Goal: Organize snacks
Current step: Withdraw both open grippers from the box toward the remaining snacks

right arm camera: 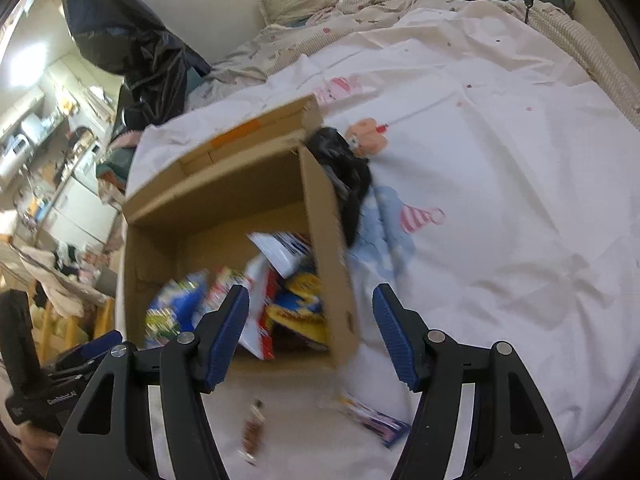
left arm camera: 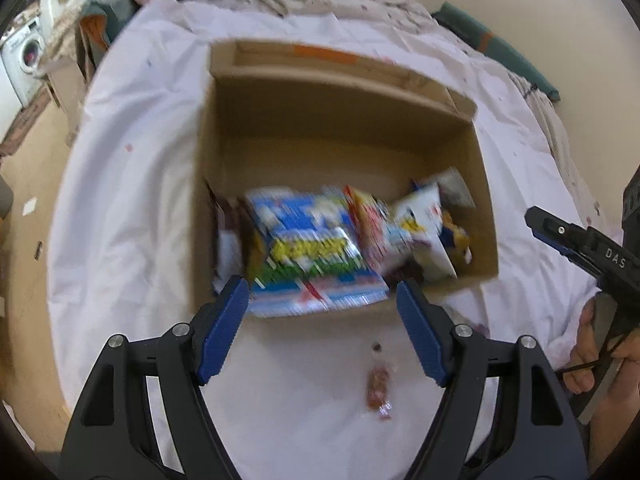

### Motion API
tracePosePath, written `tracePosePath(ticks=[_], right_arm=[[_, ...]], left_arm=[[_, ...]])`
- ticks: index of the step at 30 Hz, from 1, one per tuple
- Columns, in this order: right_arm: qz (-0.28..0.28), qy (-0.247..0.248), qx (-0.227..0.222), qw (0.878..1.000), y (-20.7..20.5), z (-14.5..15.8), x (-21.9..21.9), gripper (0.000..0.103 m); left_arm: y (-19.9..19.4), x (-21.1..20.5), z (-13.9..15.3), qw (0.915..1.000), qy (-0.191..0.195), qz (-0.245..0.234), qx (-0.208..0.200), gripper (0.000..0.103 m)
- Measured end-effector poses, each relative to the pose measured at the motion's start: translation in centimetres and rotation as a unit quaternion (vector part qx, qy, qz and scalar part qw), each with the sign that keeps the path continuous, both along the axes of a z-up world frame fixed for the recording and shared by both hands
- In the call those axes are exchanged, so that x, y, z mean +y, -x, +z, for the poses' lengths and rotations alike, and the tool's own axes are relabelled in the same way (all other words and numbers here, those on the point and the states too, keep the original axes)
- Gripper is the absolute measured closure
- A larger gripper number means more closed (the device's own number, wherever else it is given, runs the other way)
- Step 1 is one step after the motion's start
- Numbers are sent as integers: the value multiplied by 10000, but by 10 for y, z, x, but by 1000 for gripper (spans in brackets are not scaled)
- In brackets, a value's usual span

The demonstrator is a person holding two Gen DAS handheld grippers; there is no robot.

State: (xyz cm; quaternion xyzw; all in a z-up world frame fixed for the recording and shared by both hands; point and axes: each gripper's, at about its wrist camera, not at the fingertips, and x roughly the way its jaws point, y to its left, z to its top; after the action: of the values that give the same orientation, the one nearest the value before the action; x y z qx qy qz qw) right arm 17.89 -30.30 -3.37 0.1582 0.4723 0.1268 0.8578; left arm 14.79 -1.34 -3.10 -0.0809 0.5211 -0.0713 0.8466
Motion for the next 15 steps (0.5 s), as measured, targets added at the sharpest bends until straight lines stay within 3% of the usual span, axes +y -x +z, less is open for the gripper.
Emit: tracePosePath(ticks=[5, 7, 10, 15], right_arm=[[322, 360, 404, 9980, 10, -20, -8, 36], [593, 773, 669, 9930, 12, -34, -2, 36], [993, 956, 1020, 9852, 16, -54, 7, 36], [1452, 1422, 1536, 9670, 24, -88, 24, 36]], left_arm=[[23, -37, -20, 9987, -342, -363, -66, 29], [26, -51, -36, 9976, -291, -593, 221, 29], [31, -67, -63, 9956, -311, -700, 549, 30], [39, -90, -101, 9891, -467, -997, 979, 43]])
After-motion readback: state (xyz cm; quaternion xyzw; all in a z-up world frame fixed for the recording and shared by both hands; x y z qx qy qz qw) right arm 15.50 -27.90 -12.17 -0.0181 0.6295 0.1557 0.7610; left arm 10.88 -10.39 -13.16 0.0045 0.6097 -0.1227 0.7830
